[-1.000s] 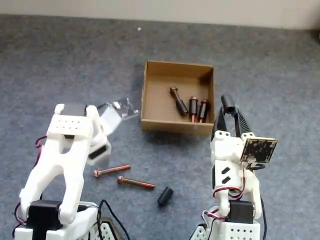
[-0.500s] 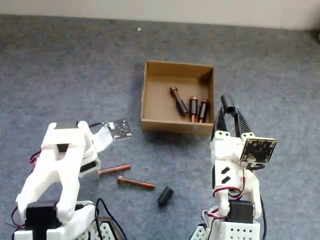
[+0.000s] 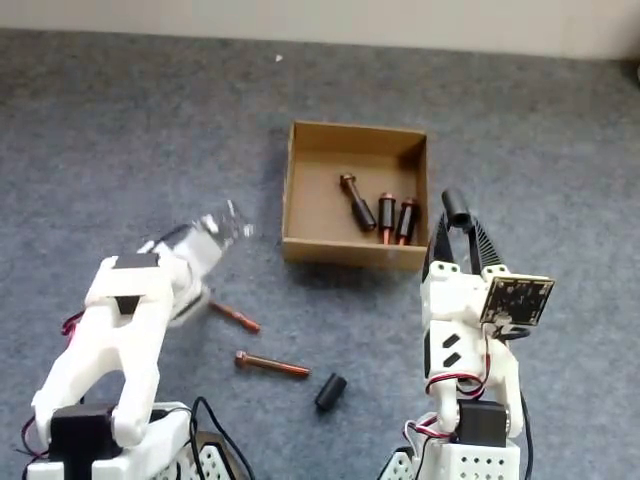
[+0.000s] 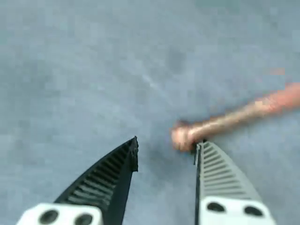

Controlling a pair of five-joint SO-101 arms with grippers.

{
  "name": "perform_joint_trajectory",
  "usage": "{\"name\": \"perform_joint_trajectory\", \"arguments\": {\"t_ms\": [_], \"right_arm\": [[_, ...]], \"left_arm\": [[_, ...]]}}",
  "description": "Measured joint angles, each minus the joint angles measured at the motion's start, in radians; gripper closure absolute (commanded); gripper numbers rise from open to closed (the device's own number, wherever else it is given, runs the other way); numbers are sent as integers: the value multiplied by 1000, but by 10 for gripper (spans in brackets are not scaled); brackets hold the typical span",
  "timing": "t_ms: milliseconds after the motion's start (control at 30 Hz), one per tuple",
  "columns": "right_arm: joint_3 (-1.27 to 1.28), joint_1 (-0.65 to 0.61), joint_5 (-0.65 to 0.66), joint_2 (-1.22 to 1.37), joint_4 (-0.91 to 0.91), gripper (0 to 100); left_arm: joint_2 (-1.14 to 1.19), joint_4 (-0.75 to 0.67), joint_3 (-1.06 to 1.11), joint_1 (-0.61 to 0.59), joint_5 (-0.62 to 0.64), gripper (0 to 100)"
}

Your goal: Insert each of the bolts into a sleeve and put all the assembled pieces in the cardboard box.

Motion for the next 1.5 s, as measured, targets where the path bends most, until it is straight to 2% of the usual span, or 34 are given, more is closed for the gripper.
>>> {"name": "perform_joint_trajectory", "arguments": {"t_ms": [133,267,500,633,867,1067,1267,1367,1500], "right_arm": [[0,0,0,0,0,995],[0,0,0,0,0,995],[0,0,0,0,0,995],[0,0,0,0,0,995],[0,0,0,0,0,995],[0,0,0,0,0,995],[0,0,0,0,0,995],[0,0,0,0,0,995],[0,0,0,0,0,995]], "left_arm": [[2,-218,-2,49,207,796],[2,-373,-2,89,365,797],[2,-404,-2,91,500,796],[2,-290,-25,114,557,793],[2,49,-135,198,729,793],[49,80,-175,199,790,794],[324,92,-338,203,827,797],[440,164,-465,203,830,803],[528,238,-577,204,830,909]]}}
